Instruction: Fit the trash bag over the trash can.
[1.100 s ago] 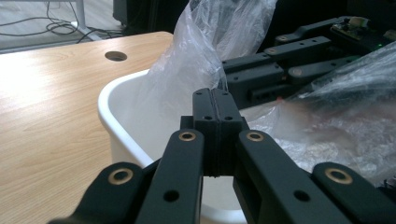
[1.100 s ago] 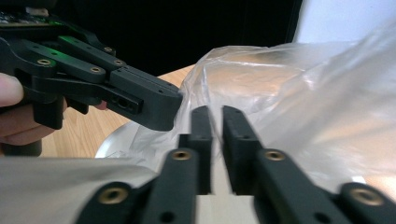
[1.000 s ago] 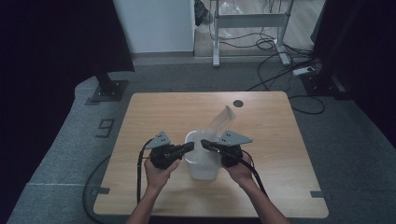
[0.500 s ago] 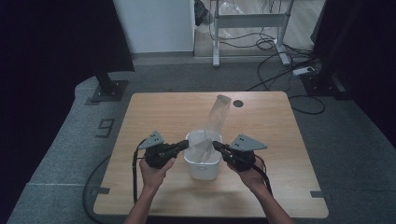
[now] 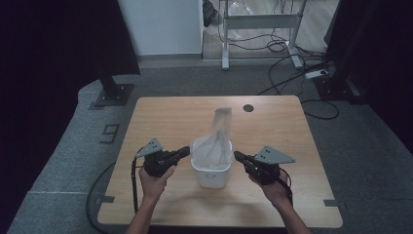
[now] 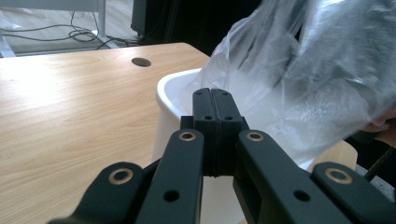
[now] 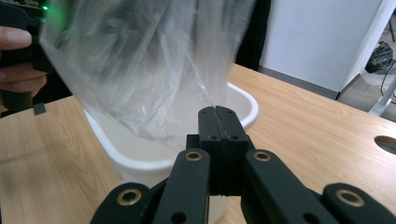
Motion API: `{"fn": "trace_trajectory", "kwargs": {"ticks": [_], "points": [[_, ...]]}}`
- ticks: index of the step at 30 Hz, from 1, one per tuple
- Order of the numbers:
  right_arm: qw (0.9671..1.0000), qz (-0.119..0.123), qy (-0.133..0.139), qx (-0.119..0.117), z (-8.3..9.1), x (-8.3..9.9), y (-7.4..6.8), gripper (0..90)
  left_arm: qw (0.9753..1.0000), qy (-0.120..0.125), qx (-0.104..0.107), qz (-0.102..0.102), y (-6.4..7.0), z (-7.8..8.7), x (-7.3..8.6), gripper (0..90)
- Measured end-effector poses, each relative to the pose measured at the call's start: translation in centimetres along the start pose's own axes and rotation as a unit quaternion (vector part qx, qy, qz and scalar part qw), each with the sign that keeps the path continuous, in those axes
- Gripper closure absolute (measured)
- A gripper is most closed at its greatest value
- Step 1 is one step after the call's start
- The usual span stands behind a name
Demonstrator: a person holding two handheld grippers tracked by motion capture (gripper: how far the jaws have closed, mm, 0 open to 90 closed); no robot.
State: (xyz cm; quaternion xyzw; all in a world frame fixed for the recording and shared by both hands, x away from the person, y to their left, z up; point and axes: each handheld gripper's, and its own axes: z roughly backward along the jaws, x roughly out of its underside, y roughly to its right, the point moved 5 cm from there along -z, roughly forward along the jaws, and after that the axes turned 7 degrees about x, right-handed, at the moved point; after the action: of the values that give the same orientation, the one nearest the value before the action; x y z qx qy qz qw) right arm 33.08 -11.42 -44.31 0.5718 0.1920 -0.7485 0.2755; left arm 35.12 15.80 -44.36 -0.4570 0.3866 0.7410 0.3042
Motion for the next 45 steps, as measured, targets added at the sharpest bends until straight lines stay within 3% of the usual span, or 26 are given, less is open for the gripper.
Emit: {"fn": "trace_trajectory", "kwargs": {"ticks": [14, 27, 45], "points": [[1.0, -0.004, 0.0, 0.004, 1.1, 1.6, 0.2, 89.5, 0.9998, -0.018, 0.012, 0.005, -0.2, 0.7, 1.0, 90.0], [0.9999, -0.006, -0.002, 0.013, 1.3, 2.7, 0.5, 89.5, 0.9995, -0.026, 0.01, 0.012, -0.4, 0.6, 2.2, 90.0], [0.9991, -0.015, -0.027, 0.029, 0.0, 4.3, 1.5, 89.4, 0.9989, -0.04, 0.003, 0.024, -1.2, 0.5, 2.9, 89.6]]}}
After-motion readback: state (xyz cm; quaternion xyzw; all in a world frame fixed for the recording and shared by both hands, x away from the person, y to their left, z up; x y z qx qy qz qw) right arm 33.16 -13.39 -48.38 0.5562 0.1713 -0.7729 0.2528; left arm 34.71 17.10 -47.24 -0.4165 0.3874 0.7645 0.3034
